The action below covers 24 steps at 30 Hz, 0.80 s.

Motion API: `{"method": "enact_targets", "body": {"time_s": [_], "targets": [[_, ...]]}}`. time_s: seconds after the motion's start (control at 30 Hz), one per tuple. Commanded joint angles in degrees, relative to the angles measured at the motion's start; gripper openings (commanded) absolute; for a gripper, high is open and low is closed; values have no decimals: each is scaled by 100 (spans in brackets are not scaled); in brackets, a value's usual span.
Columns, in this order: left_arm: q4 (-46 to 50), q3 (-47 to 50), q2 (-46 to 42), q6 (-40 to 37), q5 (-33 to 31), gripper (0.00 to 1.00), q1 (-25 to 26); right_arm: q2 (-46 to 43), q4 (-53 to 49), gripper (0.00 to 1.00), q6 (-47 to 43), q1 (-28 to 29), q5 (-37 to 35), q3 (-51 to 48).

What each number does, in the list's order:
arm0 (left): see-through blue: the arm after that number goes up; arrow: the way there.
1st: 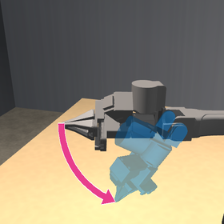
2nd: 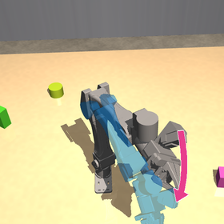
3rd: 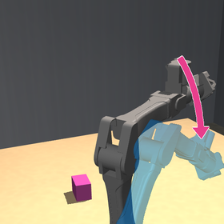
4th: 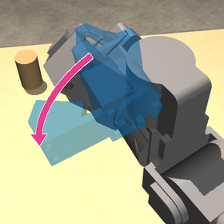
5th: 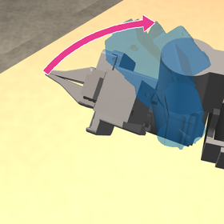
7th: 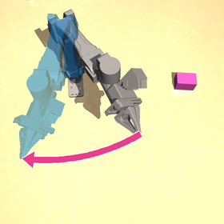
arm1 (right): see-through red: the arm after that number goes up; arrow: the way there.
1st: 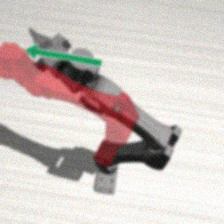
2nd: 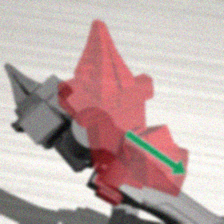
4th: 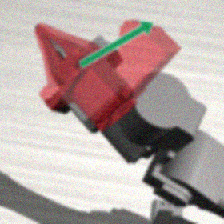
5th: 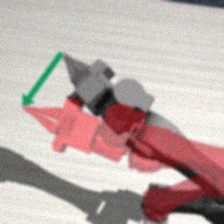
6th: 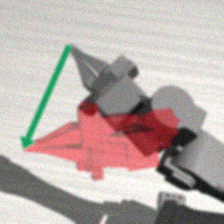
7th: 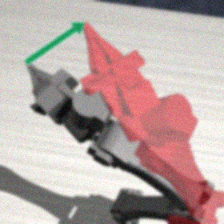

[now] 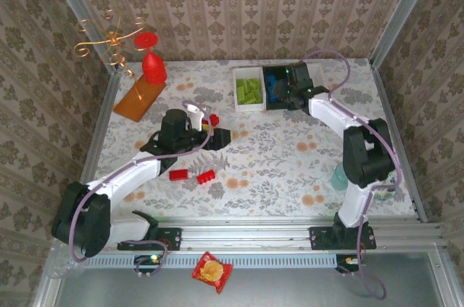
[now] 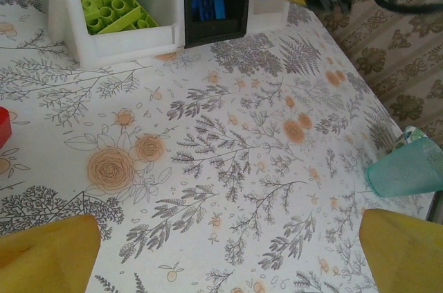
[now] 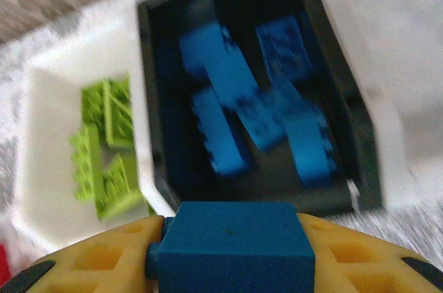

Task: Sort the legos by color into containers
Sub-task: Place the lego in the container.

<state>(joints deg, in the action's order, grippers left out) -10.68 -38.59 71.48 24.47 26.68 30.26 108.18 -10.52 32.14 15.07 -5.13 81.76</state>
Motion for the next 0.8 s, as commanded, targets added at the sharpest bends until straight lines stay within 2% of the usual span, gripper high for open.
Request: {"method": "enact_targets", "body": {"time_s": [0.0,0.2,0.3,0.43,0.53,0.67,0.77], "targets": [[13,96,-178,-12,-114,97,-38,776,85,43,18,-70,-115,752],[80,97,-235,-50,-192,97,-38,1886,-272,55,143,-223,-14,2322],[292,81,-305,-121,-444,98,-46,1663,-215,63,21,-217,-21,2302],[530,74,-385,-187,-731,99,-137,749,103,67,-127,-160,-41,1425],[655,84,-454,-206,-866,100,-277,-220,571,68,-282,-1,7,231],[732,205,-504,-192,-1037,100,-615,-1378,1138,69,-700,548,128,-1271],[812,294,-436,-96,-1070,100,-861,-1840,1279,71,-1033,1115,164,-1987]]}}
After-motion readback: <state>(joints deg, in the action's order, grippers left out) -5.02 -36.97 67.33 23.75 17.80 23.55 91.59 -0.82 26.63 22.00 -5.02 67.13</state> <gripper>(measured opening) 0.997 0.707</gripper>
